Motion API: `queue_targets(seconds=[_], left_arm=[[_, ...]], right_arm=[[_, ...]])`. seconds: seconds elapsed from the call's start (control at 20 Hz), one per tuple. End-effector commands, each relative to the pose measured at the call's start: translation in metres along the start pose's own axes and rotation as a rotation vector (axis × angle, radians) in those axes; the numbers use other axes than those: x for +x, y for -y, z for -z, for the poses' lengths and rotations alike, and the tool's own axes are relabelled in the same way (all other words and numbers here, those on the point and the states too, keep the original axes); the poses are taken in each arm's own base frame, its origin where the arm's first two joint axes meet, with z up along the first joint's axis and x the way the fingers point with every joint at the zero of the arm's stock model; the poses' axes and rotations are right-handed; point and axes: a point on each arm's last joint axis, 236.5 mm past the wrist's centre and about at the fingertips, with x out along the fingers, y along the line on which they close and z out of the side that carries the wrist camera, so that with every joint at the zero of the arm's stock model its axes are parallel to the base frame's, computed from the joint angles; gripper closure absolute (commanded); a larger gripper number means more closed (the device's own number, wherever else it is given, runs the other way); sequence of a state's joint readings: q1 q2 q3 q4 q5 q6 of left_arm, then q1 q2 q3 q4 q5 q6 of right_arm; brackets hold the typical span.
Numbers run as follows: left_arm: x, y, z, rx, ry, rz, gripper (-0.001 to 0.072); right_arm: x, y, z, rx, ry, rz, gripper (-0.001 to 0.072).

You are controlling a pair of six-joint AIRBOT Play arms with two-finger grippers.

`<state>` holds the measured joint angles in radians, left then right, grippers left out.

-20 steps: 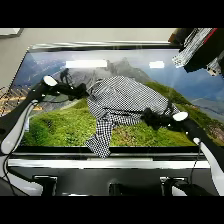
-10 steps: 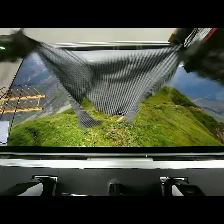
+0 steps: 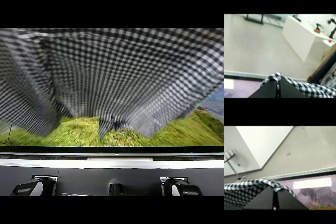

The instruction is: Fold the clothes and pants, and hang the long-sleeved shirts on hangers.

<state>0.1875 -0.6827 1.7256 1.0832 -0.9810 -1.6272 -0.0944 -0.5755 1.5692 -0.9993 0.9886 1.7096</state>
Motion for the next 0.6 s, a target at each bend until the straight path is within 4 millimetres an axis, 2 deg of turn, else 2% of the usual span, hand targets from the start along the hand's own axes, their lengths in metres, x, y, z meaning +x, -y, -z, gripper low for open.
queue_targets(seconds=[0.0, 0.1, 0.2, 0.35, 0.55], left_arm=[[-0.028, -0.003, -0.015, -0.011, 0.064, -0.062, 0.0689], [-0.01, -0.015, -0.002, -0.057, 0.022, -0.077, 0.0689], [0.026, -0.038, 0.027, -0.133, -0.068, -0.096, 0.0689], [0.108, -0.07, 0.097, -0.247, -0.255, -0.084, 0.0689], [0.237, -0.089, 0.21, -0.284, -0.378, -0.054, 0.069]], right_arm=[[-0.009, 0.001, -0.007, 0.045, 0.03, 0.021, 0.0685], [0.018, 0.02, 0.0, 0.119, -0.011, 0.049, 0.0685], [0.055, 0.051, 0.024, 0.214, -0.114, 0.099, 0.0685], [0.113, 0.108, 0.085, 0.348, -0.329, 0.201, 0.0684], [0.175, 0.186, 0.17, 0.456, -0.546, 0.325, 0.0684]])
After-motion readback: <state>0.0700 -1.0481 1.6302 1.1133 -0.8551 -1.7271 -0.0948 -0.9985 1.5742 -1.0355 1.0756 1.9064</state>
